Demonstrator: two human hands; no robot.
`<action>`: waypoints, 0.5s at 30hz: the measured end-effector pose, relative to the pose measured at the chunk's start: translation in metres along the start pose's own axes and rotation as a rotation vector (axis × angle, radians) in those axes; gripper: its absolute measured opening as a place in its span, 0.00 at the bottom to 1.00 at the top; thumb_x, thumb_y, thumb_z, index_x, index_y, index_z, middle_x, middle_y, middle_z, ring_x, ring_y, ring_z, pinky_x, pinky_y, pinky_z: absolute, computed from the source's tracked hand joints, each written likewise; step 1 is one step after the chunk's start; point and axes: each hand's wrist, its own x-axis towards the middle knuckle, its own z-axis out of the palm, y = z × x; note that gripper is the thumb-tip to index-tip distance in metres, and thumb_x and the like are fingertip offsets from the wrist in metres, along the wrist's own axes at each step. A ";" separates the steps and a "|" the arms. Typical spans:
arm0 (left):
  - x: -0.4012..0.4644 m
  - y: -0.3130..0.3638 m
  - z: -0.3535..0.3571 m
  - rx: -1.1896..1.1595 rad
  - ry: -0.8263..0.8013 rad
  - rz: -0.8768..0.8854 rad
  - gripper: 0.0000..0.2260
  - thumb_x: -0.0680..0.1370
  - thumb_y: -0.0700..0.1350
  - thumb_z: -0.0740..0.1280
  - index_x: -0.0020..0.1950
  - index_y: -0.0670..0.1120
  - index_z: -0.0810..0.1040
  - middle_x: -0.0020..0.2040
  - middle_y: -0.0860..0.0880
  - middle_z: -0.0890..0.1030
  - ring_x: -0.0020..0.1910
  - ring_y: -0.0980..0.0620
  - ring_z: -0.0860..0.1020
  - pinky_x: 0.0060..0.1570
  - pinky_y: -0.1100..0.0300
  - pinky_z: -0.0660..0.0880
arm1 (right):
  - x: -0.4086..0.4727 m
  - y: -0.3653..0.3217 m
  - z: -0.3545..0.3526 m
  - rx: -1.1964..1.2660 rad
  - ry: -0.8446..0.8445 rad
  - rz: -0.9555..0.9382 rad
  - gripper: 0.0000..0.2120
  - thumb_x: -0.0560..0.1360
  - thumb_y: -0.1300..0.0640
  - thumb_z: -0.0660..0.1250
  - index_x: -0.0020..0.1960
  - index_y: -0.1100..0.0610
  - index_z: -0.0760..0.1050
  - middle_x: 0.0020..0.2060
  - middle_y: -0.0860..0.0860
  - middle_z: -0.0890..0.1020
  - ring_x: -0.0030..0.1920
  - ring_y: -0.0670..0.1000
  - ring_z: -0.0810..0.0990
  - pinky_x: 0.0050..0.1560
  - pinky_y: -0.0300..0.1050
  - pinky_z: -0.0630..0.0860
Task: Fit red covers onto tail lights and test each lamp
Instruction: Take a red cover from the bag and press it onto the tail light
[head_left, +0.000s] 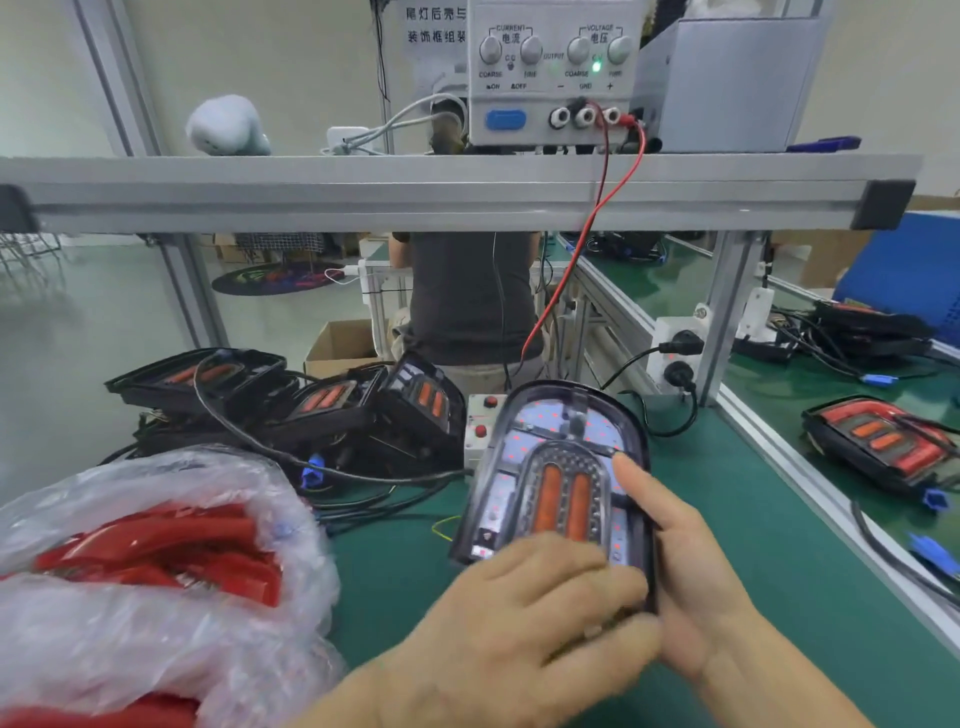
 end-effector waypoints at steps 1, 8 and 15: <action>0.000 -0.002 -0.003 -0.081 0.103 -0.067 0.08 0.77 0.38 0.63 0.53 0.48 0.77 0.55 0.50 0.76 0.53 0.52 0.76 0.56 0.60 0.72 | -0.004 -0.004 -0.007 0.017 0.036 -0.049 0.24 0.67 0.45 0.66 0.45 0.66 0.84 0.40 0.63 0.84 0.34 0.58 0.84 0.32 0.49 0.82; -0.024 -0.087 -0.019 0.034 -0.342 -0.686 0.32 0.61 0.38 0.62 0.66 0.46 0.74 0.65 0.51 0.73 0.67 0.48 0.69 0.66 0.55 0.62 | -0.030 -0.036 -0.045 0.079 0.160 -0.246 0.18 0.56 0.50 0.79 0.44 0.58 0.86 0.49 0.57 0.86 0.44 0.57 0.86 0.50 0.68 0.78; -0.058 -0.125 0.013 0.365 -0.742 -0.707 0.32 0.71 0.42 0.65 0.75 0.53 0.63 0.71 0.54 0.69 0.69 0.51 0.65 0.67 0.53 0.55 | -0.037 -0.039 -0.068 0.011 0.192 -0.172 0.25 0.51 0.55 0.83 0.48 0.58 0.86 0.50 0.57 0.86 0.42 0.57 0.86 0.42 0.61 0.82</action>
